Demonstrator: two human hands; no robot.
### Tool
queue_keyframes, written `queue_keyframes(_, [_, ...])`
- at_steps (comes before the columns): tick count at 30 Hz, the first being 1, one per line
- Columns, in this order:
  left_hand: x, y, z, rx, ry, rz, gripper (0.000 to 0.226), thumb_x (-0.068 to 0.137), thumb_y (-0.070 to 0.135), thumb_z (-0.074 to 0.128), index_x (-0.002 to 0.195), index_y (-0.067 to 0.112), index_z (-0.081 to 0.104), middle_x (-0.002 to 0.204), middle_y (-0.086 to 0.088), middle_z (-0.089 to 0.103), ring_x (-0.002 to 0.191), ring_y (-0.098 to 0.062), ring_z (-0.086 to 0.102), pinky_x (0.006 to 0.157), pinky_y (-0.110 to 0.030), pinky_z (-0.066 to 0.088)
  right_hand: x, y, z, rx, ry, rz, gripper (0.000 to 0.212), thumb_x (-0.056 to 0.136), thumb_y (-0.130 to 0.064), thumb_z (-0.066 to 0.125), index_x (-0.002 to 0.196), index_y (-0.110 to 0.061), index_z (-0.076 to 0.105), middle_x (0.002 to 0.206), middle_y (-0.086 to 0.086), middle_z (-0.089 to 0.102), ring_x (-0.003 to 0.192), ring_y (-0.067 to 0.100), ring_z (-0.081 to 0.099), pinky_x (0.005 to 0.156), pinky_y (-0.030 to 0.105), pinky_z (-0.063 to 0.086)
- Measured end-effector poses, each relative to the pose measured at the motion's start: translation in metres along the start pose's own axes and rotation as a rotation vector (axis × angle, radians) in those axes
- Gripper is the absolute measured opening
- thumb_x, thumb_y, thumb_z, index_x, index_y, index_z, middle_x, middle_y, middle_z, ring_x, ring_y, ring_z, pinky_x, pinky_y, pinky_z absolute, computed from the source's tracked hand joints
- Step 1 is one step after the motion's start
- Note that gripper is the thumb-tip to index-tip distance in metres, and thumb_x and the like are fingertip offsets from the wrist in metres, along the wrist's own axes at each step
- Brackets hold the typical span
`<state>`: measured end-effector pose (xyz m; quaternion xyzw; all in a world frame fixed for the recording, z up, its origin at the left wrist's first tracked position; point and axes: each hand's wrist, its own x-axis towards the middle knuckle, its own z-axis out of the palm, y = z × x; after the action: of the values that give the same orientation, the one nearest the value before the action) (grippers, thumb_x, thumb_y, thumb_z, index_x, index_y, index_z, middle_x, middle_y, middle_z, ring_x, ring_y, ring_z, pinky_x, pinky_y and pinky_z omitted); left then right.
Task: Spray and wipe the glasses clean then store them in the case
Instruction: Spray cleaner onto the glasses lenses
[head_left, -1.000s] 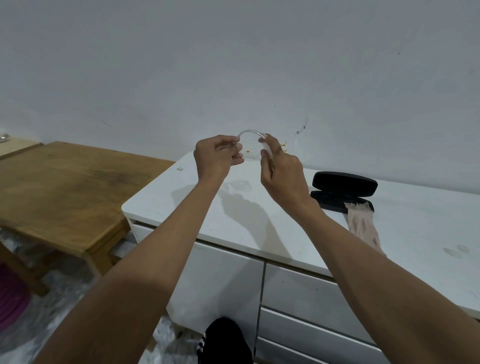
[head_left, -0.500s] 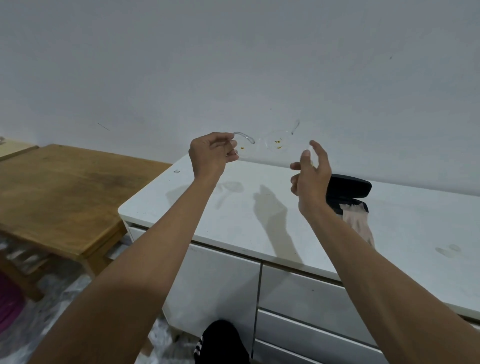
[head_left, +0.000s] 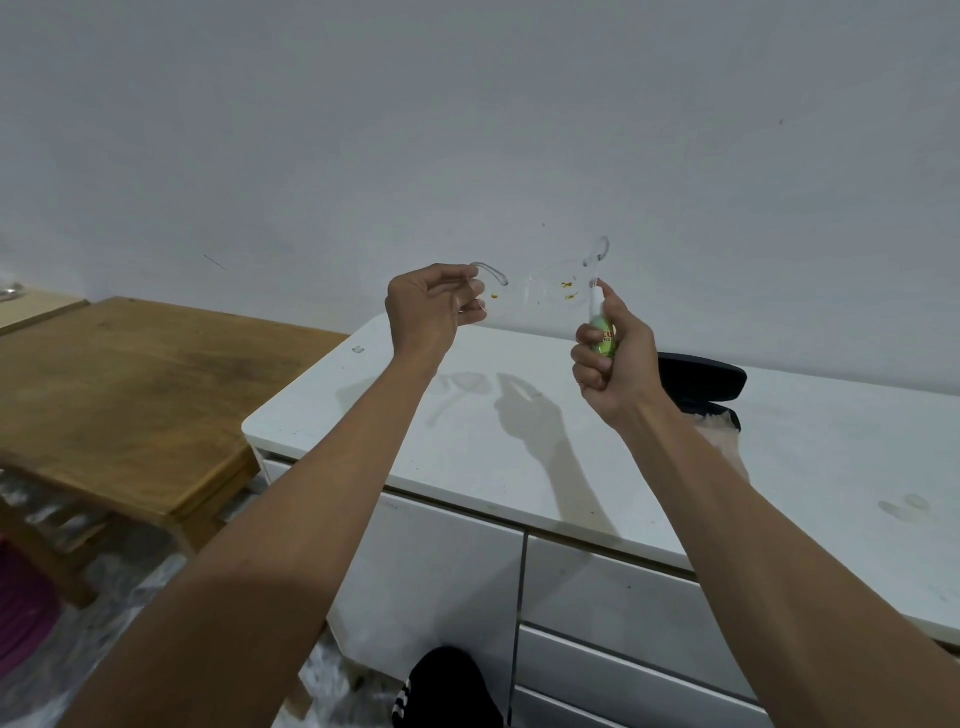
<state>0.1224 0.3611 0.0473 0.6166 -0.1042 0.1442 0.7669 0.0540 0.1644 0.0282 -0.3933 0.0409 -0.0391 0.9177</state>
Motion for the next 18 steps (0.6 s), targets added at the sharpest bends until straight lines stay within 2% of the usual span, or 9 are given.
queue_keyframes(6, [0.001, -0.002, 0.0, -0.007, -0.001, -0.016, 0.014, 0.084, -0.014, 0.07, 0.095, -0.008, 0.075, 0.071, 0.0, 0.074, 0.058, -0.029, 0.061, 0.07, -0.038, 0.063, 0.002, -0.003, 0.003, -0.015, 0.052, -0.022, 0.02, 0.102, -0.028, 0.047, 0.1, -0.035, 0.065, 0.06, -0.006, 0.035, 0.039, 0.008, 0.018, 0.034, 0.017, 0.013])
queue_keyframes(12, [-0.001, -0.001, 0.003, -0.007, -0.011, -0.025, 0.015, 0.083, -0.014, 0.07, 0.089, -0.002, 0.076, 0.072, -0.002, 0.074, 0.059, -0.03, 0.061, 0.068, -0.036, 0.062, 0.006, 0.004, -0.003, -0.055, 0.071, -0.035, 0.017, 0.103, -0.03, 0.049, 0.105, -0.036, 0.064, 0.061, -0.006, 0.04, 0.041, 0.008, 0.019, 0.034, 0.018, 0.015])
queue_keyframes(18, [-0.002, 0.001, 0.009, -0.009, -0.016, -0.02, 0.016, 0.082, -0.013, 0.072, 0.086, 0.001, 0.076, 0.073, -0.005, 0.074, 0.06, -0.03, 0.062, 0.067, -0.035, 0.061, 0.005, 0.02, 0.008, -0.11, -0.011, 0.038, 0.02, 0.107, -0.031, 0.044, 0.116, -0.036, 0.061, 0.063, -0.005, 0.04, 0.039, 0.006, 0.021, 0.033, 0.015, 0.015])
